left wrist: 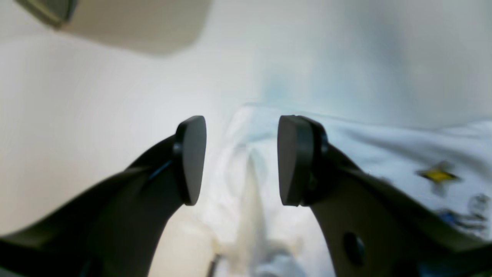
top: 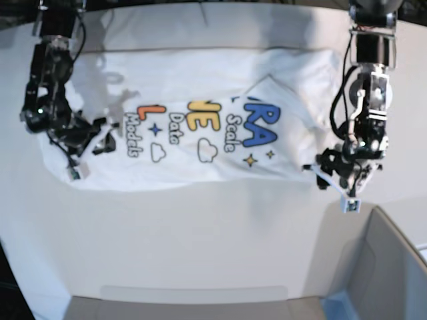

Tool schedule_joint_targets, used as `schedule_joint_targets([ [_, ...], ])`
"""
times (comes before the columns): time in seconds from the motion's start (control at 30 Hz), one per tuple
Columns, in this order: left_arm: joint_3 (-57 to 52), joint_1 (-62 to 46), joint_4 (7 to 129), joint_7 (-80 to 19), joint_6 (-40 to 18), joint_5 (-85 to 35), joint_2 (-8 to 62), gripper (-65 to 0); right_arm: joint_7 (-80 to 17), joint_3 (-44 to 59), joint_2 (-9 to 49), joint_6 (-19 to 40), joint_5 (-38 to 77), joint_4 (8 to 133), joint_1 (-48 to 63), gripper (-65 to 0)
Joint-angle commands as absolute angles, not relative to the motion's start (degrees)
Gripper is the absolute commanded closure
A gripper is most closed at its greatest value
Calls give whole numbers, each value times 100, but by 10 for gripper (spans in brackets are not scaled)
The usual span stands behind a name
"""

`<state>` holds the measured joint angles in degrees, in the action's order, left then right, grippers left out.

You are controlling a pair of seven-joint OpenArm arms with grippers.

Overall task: Layout the t-shirt on the table in an organized manner, then fold the t-shirt properly
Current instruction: 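Lower the left gripper onto the shirt's printed side and pinch it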

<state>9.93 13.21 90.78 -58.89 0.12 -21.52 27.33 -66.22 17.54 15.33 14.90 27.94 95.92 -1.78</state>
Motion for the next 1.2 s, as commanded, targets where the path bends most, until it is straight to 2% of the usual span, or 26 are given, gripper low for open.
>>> schedule_joint_targets([
  [0.0, 1174, 1525, 8971, -5789, -13, -1991, 2800, -304, -6501, 1701, 1490, 1499, 2633, 9604, -321, -187],
  [0.23, 1859, 1727, 7793, -5024, -22, -1429, 2835, -304, -6149, 1552, 1165, 1508, 2000, 9121, -347, -187],
  [0.6, 2457, 1727, 7723, -4901, -101, -1446, 2835, -296, -6149, 1569, 1200, 1508, 1982, 8963, -356, -187],
  [0.67, 2571, 1727, 7714, -4901, -514, -1446, 2835, -241, -6149, 1569, 1200, 1508, 1982, 8963, -356, -187],
  [0.77, 2343, 1727, 7714, -4901, -866, -1446, 2809, -72, -6149, 1560, 1182, 1508, 1982, 8954, -356, -187],
  [0.83, 2105, 1727, 7705, -4919, -910, -1446, 2809, 0, -6149, 1560, 1182, 1508, 1982, 8954, -347, -187],
  [0.97, 1604, 1701, 7881, -4971, -1481, -1446, 2809, 0, -6149, 1560, 1174, 1508, 1982, 8919, -347, -187],
  [1.17, 998, 1112, 9112, -4980, -1534, -1446, 2800, 0, -6149, 1560, 1165, 1508, 1982, 8910, -330, -187],
])
